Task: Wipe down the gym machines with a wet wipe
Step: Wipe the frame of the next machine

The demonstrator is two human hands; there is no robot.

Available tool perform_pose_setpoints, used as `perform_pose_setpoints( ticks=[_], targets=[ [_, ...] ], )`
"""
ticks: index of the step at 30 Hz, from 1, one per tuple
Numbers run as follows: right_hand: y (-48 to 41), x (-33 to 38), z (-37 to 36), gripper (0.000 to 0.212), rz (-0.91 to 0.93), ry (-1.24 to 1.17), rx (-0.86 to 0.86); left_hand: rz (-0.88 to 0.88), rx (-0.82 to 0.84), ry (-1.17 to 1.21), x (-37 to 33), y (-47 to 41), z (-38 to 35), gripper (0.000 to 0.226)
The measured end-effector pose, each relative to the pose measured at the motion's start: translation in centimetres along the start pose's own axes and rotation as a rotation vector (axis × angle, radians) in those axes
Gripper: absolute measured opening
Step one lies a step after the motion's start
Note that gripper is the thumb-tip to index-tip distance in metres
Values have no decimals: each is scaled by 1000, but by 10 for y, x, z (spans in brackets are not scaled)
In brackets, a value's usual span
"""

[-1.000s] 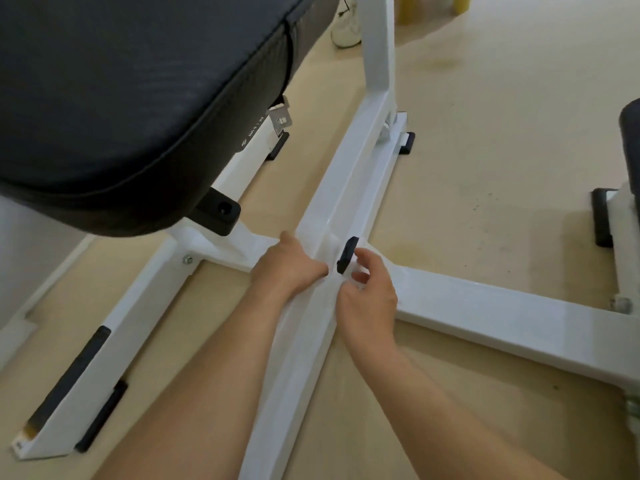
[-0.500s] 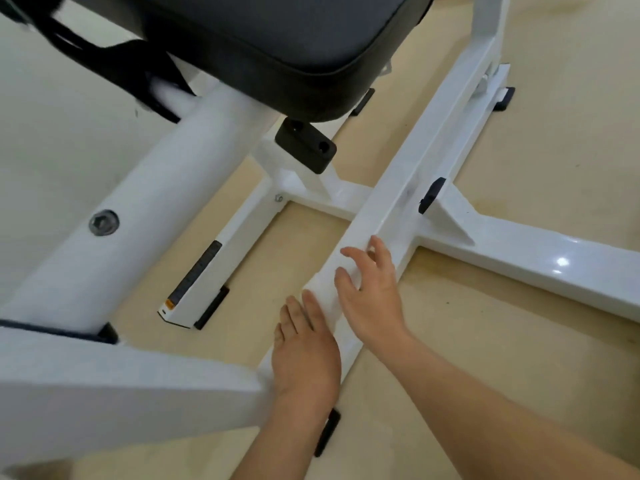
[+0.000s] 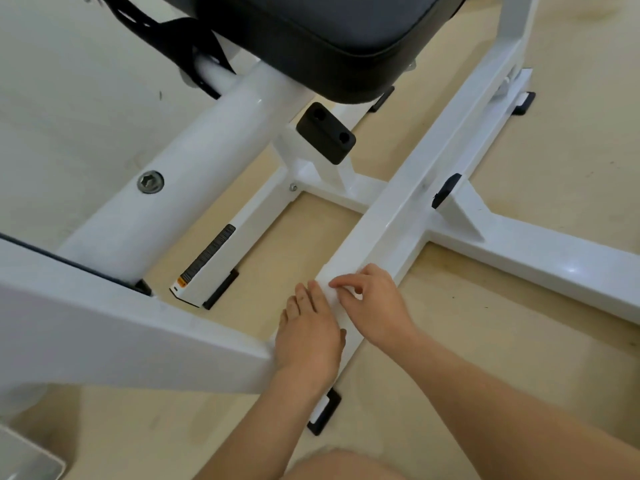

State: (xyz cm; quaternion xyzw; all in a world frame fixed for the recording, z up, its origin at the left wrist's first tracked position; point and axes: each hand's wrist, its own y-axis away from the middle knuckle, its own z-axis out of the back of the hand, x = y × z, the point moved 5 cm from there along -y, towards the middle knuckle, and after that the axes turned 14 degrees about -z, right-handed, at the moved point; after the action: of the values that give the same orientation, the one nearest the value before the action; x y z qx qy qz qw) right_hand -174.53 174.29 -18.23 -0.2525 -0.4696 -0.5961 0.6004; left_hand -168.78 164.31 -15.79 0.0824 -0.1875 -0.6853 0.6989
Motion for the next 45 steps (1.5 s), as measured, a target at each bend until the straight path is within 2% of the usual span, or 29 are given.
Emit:
perform_pose_setpoints(
  ticks=[2,7,11,12,13,15,17,20,22,23,25,26,28,31,34,38,40,43,45],
  targets=[
    [-1,-9,2,30,-106,-168,0,-11,-86,-103,-2,-13,-1,92],
    [-2,-21,17,35,-303,-628,4,-76,-198,-237,-18,-49,11,78],
    [-4,-28,24,17,-456,-808,46,-63,-242,-199,-31,-59,18,74],
    [-4,-31,23,11,-512,-839,119,-75,-268,-195,-29,-49,17,72],
    [-2,-33,18,17,-564,-850,236,-87,-305,-197,-24,-38,16,70],
    [3,-38,7,32,-607,-777,519,-156,-264,-192,-16,-15,0,64],
    [11,-42,0,20,-589,-701,744,-241,-323,-114,-14,5,-2,58],
    [15,-52,-2,17,-618,-703,859,-288,-488,82,-26,22,-7,47],
    [14,-63,1,15,-657,-631,793,-239,-527,356,-34,28,-23,25],
    [13,-69,3,14,-687,-612,729,-167,-477,539,-37,28,-32,19],
    [12,-80,7,11,-744,-628,606,-23,-380,895,-40,27,-53,23],
    [12,-82,7,10,-754,-631,563,38,-382,991,-37,25,-59,22],
    [12,-83,5,11,-736,-595,485,123,-431,1037,-29,23,-61,18],
    [9,-79,-2,19,-677,-587,338,130,-528,873,-18,23,-48,14],
    [6,-72,-9,14,-648,-684,268,19,-593,619,-18,25,-43,14],
    [2,-60,-18,7,-584,-842,388,-235,-718,378,-24,25,-43,33],
    [0,-57,-21,7,-588,-925,448,-327,-795,264,-28,27,-41,28],
    [-2,-68,-25,6,-656,-940,392,-395,-739,164,-31,19,-52,17],
    [-1,-82,-26,16,-734,-832,261,-356,-588,135,-28,4,-70,15]
  ],
)
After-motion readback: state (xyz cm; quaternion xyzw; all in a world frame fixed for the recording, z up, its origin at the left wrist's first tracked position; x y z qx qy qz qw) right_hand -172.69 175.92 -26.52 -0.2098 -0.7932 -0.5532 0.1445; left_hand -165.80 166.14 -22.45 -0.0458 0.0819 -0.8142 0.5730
